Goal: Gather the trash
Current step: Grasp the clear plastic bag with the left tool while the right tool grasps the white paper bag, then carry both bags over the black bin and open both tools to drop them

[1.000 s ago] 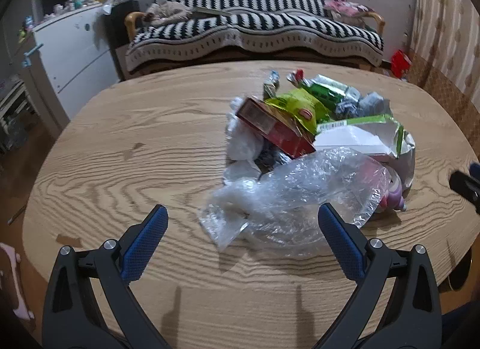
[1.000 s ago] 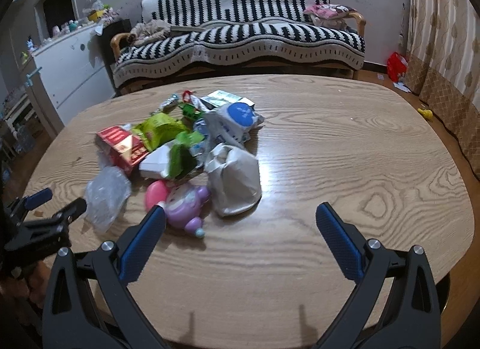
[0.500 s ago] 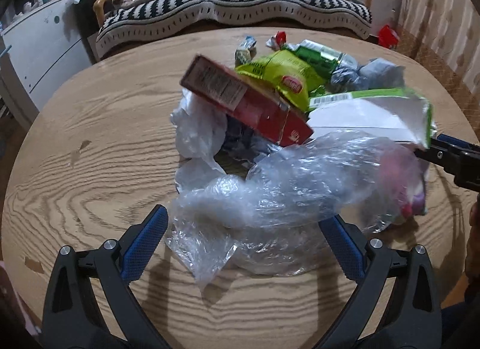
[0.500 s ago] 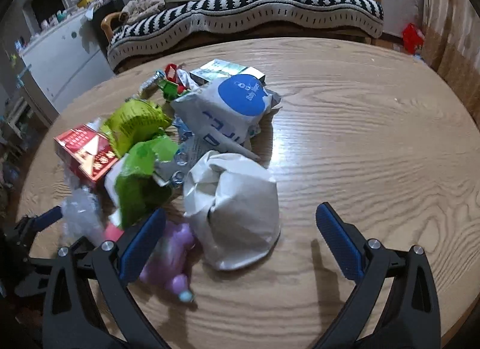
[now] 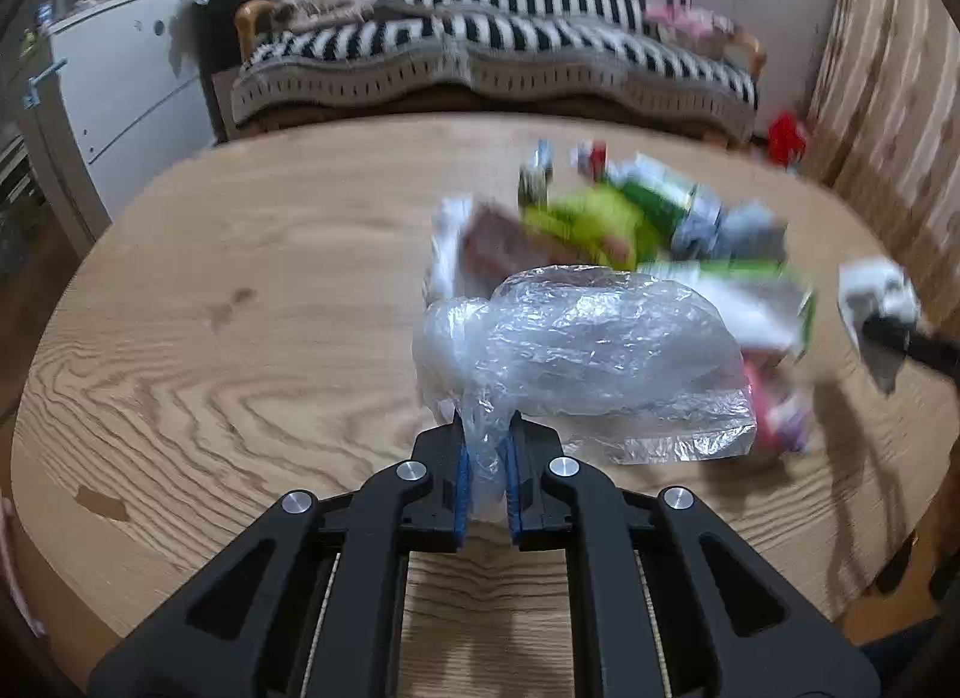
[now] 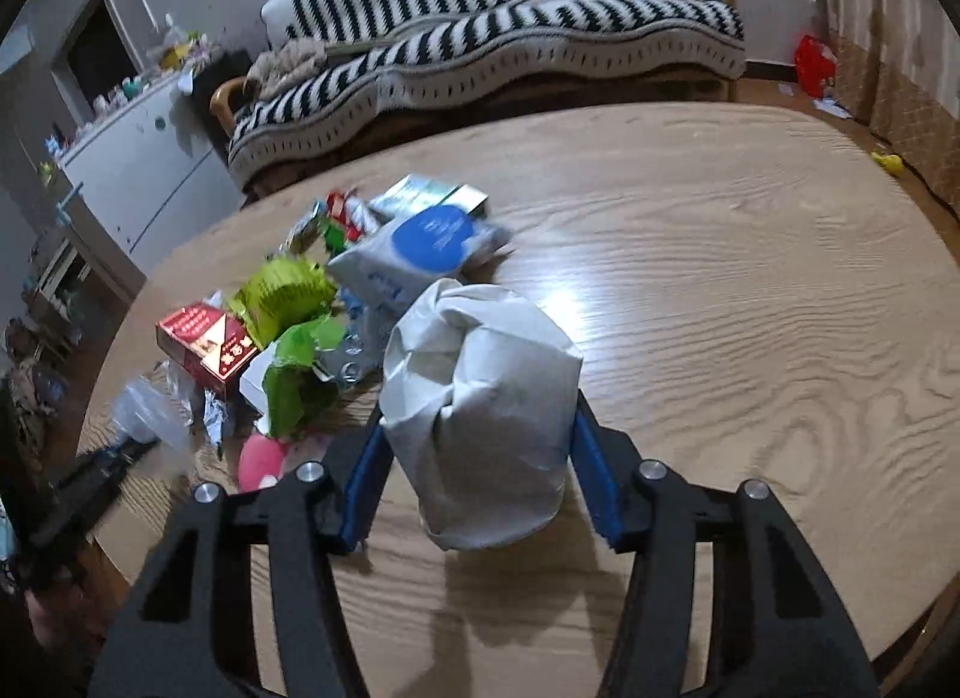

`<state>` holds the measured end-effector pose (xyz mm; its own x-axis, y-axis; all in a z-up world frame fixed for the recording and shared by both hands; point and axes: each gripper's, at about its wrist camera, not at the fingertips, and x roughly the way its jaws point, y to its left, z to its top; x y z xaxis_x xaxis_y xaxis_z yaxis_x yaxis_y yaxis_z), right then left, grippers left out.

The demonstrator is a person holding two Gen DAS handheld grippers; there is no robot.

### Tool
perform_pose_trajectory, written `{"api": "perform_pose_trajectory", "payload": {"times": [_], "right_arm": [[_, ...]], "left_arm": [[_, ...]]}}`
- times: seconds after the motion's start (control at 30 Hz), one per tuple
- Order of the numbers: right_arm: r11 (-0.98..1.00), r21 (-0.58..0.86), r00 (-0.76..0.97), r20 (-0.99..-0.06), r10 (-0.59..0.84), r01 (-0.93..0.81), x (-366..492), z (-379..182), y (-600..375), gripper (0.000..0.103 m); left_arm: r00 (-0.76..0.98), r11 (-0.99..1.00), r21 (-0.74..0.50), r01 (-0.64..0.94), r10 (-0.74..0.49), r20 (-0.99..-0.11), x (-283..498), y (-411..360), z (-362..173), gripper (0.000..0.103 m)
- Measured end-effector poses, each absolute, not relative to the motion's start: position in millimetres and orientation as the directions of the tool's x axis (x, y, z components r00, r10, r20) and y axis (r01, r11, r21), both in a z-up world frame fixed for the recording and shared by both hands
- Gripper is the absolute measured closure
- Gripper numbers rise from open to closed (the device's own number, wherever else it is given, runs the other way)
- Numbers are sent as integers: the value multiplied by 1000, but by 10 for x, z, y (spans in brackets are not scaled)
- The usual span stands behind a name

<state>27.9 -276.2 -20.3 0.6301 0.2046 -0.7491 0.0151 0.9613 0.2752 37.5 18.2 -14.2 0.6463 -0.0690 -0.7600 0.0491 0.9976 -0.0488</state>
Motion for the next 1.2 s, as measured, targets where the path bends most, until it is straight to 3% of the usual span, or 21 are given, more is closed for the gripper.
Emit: {"api": "perform_pose_trajectory", "payload": {"times": [0.2,0.43,0.67,0.83,0.87,1.0,1.2], "right_arm": [[958,265,706,-699,112,110,-238,48,-3423,48],[915,180,721,-676,-152,362,-930,142,-4536,48],[761,191,617,-718,-323,620,-1831,-202,-5741,48],[672,209,535,-780,-323,710,-2340,-610,-6321,48],[653,221,516,-803,-300,724,-2442,-742,-6438,52],[601,221,423,-879,-217,768,-2702,-1172,-6698,52],[585,256,425,-889,-171,770,-2741,-1365,-6887,52]], "left_arm": [[730,993,-88,79,-118,-673,344,-89,238,95],[663,910,-105,402,-368,-653,271,-1605,372,95],[492,725,-132,676,-578,-651,-196,-3218,192,95],[318,570,-147,808,-633,-705,-629,-4160,-138,95],[294,544,-140,827,-632,-717,-708,-4336,-203,95],[266,515,-127,848,-619,-739,-828,-4705,-366,95],[250,494,-117,861,-613,-749,-997,-5135,-451,95]]}}
